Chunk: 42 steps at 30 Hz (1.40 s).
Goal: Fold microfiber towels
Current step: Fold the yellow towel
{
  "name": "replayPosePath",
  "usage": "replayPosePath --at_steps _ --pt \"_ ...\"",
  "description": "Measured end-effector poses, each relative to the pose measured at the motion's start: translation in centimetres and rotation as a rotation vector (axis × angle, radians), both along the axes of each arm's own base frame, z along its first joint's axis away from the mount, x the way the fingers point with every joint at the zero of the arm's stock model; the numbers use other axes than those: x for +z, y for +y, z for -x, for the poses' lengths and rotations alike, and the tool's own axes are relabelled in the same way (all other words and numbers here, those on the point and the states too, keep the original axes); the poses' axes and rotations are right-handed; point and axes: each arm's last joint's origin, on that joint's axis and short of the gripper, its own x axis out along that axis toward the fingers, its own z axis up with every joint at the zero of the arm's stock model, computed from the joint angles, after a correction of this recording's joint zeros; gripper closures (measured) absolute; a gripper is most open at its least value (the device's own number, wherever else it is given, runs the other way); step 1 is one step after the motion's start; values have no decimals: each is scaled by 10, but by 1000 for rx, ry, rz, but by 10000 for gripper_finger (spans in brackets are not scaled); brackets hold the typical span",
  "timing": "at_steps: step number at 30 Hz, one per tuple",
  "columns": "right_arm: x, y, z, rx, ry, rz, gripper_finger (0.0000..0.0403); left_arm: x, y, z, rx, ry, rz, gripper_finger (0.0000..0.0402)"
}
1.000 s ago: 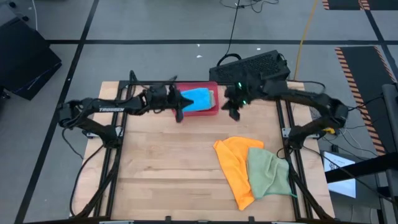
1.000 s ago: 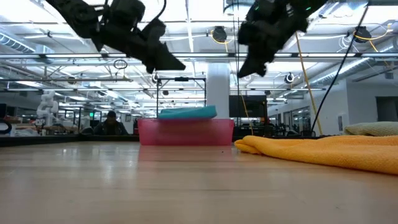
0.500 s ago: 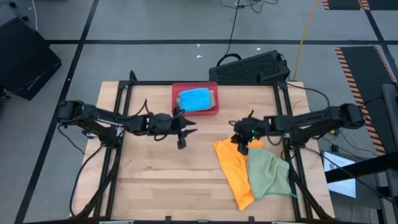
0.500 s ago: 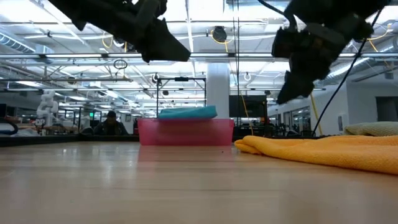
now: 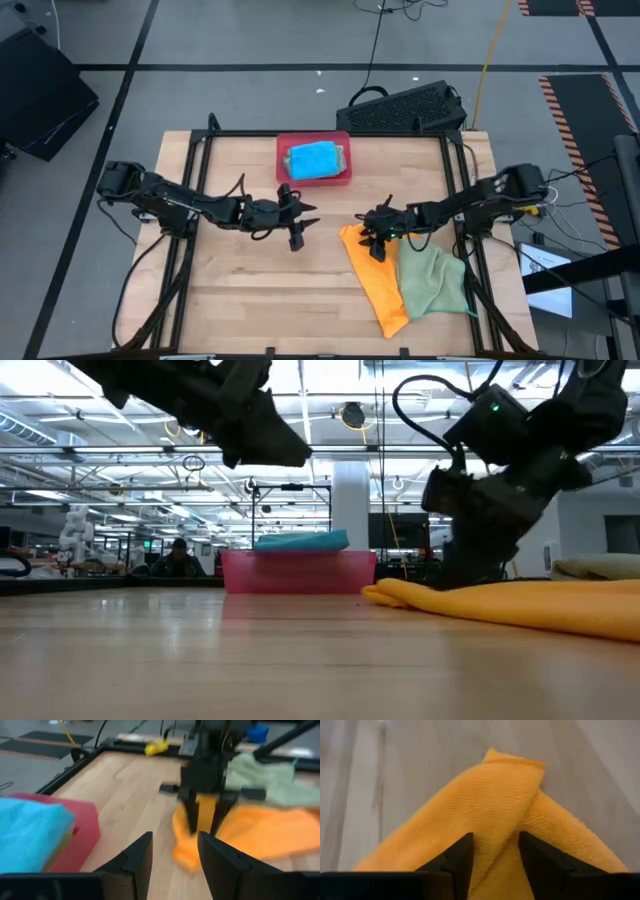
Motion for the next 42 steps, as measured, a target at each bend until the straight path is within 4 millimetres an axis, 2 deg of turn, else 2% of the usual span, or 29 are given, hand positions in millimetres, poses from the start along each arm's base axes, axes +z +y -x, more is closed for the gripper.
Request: replayPosePath --at_steps 2,6,8,13,19,22,26,30,33,38,39,42 --pt "-4 1 -4 9 -26 -2 273 -3 -1 -3 5 -5 13 242" --pt "-4 6 -9 74 -83 -28 362 -14 -1 -8 25 9 50 242" --pt "0 7 -10 105 -106 -29 391 -20 -2 -10 36 24 70 242" --pt "18 6 -13 159 -229 37 390 -39 -7 -19 26 26 162 242" --pt "44 6 -18 230 -441 190 397 -56 -32 -30 -74 -41 207 242" --pt "54 5 -17 233 -496 254 399 -53 -42 -29 -65 -90 198 242" --pt "68 10 -14 283 -577 291 399 -53 -53 -23 43 -88 125 243" --pt "86 20 -7 371 -676 318 397 -50 -62 -20 25 -104 57 245" --pt "97 27 -2 403 -724 334 397 -43 -68 -20 23 -159 -4 275" --pt "105 31 3 428 -769 355 397 -27 -78 -19 -42 -277 -101 378" --pt "105 31 3 429 -771 357 397 -23 -80 -18 -53 -287 -117 390" --pt "103 31 3 438 -752 365 397 -10 -85 -11 -66 -313 -158 390"
